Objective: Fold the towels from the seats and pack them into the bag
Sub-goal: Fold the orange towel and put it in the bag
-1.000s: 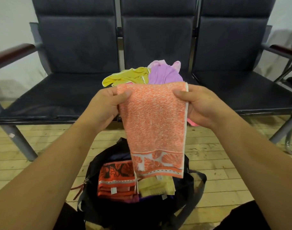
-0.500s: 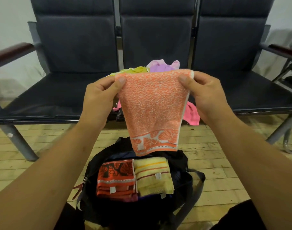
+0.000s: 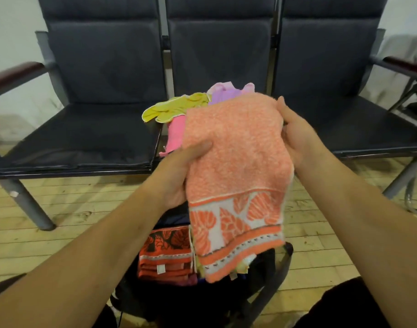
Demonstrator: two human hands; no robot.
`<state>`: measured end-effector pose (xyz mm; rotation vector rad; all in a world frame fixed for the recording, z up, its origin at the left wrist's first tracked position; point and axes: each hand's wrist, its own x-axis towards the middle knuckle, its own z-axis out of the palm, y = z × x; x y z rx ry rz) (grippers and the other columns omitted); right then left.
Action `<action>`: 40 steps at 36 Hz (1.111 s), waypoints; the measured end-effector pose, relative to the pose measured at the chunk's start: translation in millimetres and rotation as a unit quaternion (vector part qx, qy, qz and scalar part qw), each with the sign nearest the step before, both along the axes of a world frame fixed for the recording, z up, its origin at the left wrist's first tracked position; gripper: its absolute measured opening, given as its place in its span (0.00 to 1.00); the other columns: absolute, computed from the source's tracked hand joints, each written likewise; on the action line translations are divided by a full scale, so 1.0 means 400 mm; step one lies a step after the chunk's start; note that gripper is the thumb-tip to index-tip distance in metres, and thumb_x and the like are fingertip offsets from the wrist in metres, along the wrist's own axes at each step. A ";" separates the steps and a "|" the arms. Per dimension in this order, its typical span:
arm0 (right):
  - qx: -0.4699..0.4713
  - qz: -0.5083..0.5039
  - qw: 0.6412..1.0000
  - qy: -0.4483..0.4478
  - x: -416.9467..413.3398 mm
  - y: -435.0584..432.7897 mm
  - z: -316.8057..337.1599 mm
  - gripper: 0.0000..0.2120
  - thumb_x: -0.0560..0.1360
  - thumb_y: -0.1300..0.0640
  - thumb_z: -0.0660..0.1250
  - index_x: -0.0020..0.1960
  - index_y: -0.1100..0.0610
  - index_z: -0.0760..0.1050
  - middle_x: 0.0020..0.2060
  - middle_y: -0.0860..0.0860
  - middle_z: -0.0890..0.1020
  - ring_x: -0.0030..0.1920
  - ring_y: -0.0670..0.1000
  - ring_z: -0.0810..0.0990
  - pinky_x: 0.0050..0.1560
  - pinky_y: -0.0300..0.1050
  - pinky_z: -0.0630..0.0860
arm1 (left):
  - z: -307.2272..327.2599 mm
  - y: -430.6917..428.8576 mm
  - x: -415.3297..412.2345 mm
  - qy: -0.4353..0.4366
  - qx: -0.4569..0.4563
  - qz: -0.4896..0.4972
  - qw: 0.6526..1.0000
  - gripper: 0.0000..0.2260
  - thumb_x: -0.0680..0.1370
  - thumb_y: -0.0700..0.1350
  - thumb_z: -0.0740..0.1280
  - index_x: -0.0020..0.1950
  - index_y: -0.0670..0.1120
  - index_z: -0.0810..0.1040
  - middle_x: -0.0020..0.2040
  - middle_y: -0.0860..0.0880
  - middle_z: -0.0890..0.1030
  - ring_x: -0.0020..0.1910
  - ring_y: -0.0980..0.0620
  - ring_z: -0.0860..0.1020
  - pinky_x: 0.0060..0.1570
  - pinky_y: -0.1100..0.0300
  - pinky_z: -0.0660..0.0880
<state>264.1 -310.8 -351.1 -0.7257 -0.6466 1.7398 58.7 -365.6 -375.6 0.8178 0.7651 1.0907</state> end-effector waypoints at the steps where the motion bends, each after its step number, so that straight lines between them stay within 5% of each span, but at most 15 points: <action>1: -0.004 0.037 0.999 -0.008 0.005 -0.001 -0.021 0.30 0.81 0.34 0.55 0.64 0.55 0.81 0.59 0.54 0.83 0.64 0.54 0.79 0.70 0.52 0.71 | 0.004 0.002 0.003 -0.012 -0.012 0.015 1.000 0.14 0.69 0.46 0.68 0.52 0.41 0.81 0.45 0.43 0.86 0.44 0.46 0.85 0.47 0.50 0.83; 4: -0.014 0.189 0.979 -0.068 0.003 -0.023 -0.089 0.44 0.69 0.22 0.56 0.68 0.55 0.78 0.64 0.58 0.80 0.66 0.59 0.78 0.71 0.61 0.68 | 0.010 0.020 -0.015 -0.007 -0.044 0.059 0.997 0.15 0.75 0.49 0.70 0.55 0.41 0.80 0.42 0.43 0.84 0.41 0.46 0.84 0.44 0.50 0.82; 6: -0.020 0.268 0.958 -0.101 -0.011 -0.040 -0.113 0.52 0.62 0.24 0.67 0.76 0.57 0.68 0.72 0.60 0.72 0.72 0.63 0.71 0.74 0.64 0.64 | 0.011 0.034 -0.032 -0.001 -0.066 0.077 0.995 0.11 0.78 0.50 0.68 0.52 0.43 0.80 0.38 0.45 0.83 0.37 0.47 0.84 0.42 0.52 0.80; 8: -0.026 0.283 0.952 -0.112 -0.021 -0.043 -0.113 0.52 0.58 0.33 0.79 0.74 0.59 0.70 0.71 0.60 0.73 0.69 0.61 0.74 0.71 0.61 0.69 | 0.010 0.044 -0.046 0.002 -0.089 0.076 0.993 0.10 0.80 0.50 0.66 0.47 0.44 0.79 0.34 0.47 0.82 0.33 0.49 0.83 0.38 0.56 0.79; 11: -0.008 0.257 0.951 -0.173 -0.026 -0.042 -0.094 0.30 0.63 0.50 0.81 0.61 0.60 0.81 0.59 0.60 0.83 0.56 0.58 0.83 0.63 0.56 0.78 | 0.007 0.057 -0.066 0.007 -0.105 0.051 0.993 0.11 0.81 0.50 0.63 0.48 0.44 0.78 0.32 0.48 0.81 0.31 0.51 0.82 0.34 0.59 0.79; 14: -0.010 0.204 0.959 -0.197 -0.020 -0.040 -0.076 0.22 0.69 0.55 0.75 0.62 0.61 0.78 0.56 0.61 0.84 0.52 0.59 0.84 0.61 0.58 0.79 | 0.004 0.059 -0.091 0.044 -0.100 -0.030 0.994 0.18 0.78 0.56 0.67 0.58 0.43 0.77 0.45 0.46 0.82 0.43 0.49 0.82 0.44 0.54 0.80; 18: -0.033 0.131 0.966 -0.220 -0.013 -0.040 -0.054 0.25 0.70 0.55 0.72 0.64 0.62 0.75 0.56 0.62 0.84 0.54 0.62 0.84 0.56 0.60 0.81 | -0.013 0.059 -0.096 0.179 -0.063 -0.063 0.980 0.25 0.71 0.49 0.74 0.65 0.41 0.77 0.58 0.41 0.83 0.53 0.45 0.83 0.51 0.51 0.81; 22: -0.058 0.088 0.963 -0.249 0.001 -0.034 -0.051 0.26 0.70 0.55 0.74 0.66 0.62 0.75 0.55 0.61 0.85 0.54 0.60 0.85 0.51 0.56 0.83 | -0.023 0.059 -0.087 0.129 -0.046 0.007 0.991 0.17 0.73 0.46 0.71 0.60 0.41 0.79 0.55 0.42 0.85 0.51 0.46 0.85 0.46 0.54 0.82; 28: -0.039 0.105 0.977 -0.179 0.022 -0.044 -0.049 0.29 0.72 0.49 0.74 0.69 0.60 0.74 0.63 0.61 0.81 0.62 0.62 0.81 0.60 0.62 0.79 | -0.021 0.045 -0.076 0.040 0.015 -0.015 0.999 0.18 0.76 0.39 0.68 0.66 0.44 0.75 0.60 0.42 0.83 0.59 0.44 0.82 0.58 0.48 0.80; 30: 0.002 0.110 0.970 -0.217 0.025 -0.048 -0.046 0.27 0.73 0.54 0.73 0.69 0.62 0.74 0.60 0.61 0.82 0.61 0.61 0.82 0.62 0.62 0.78 | -0.016 0.043 -0.084 0.125 0.063 0.002 0.990 0.16 0.75 0.39 0.70 0.63 0.45 0.77 0.57 0.45 0.84 0.55 0.46 0.83 0.55 0.47 0.81; 32: 0.036 0.069 0.957 -0.280 0.022 -0.051 -0.044 0.21 0.74 0.59 0.72 0.65 0.63 0.76 0.56 0.60 0.85 0.57 0.60 0.84 0.61 0.61 0.79 | -0.015 0.046 -0.095 0.320 0.154 0.049 0.934 0.14 0.74 0.44 0.73 0.59 0.48 0.79 0.53 0.50 0.86 0.50 0.52 0.85 0.50 0.50 0.83; 34: 0.058 0.018 0.940 -0.337 0.017 -0.053 -0.049 0.14 0.75 0.60 0.72 0.60 0.61 0.78 0.52 0.58 0.86 0.53 0.57 0.86 0.57 0.58 0.81 | -0.025 0.054 -0.105 0.411 0.210 0.109 0.880 0.15 0.73 0.47 0.75 0.57 0.48 0.79 0.54 0.52 0.83 0.50 0.56 0.84 0.47 0.55 0.83; 37: 0.103 -0.053 0.916 -0.384 0.008 -0.060 -0.052 0.11 0.74 0.58 0.75 0.55 0.60 0.81 0.49 0.56 0.87 0.49 0.54 0.87 0.54 0.56 0.83 | -0.037 0.064 -0.106 0.374 0.218 0.167 0.886 0.19 0.70 0.49 0.77 0.59 0.48 0.79 0.62 0.51 0.72 0.60 0.56 0.77 0.58 0.53 0.79; 40: 0.163 -0.133 0.883 -0.419 -0.003 -0.062 -0.052 0.17 0.71 0.56 0.78 0.57 0.60 0.81 0.59 0.52 0.83 0.55 0.50 0.84 0.54 0.52 0.83 | -0.043 0.063 -0.097 0.316 0.218 0.138 0.913 0.18 0.75 0.45 0.74 0.64 0.50 0.77 0.63 0.51 0.78 0.61 0.53 0.79 0.60 0.51 0.78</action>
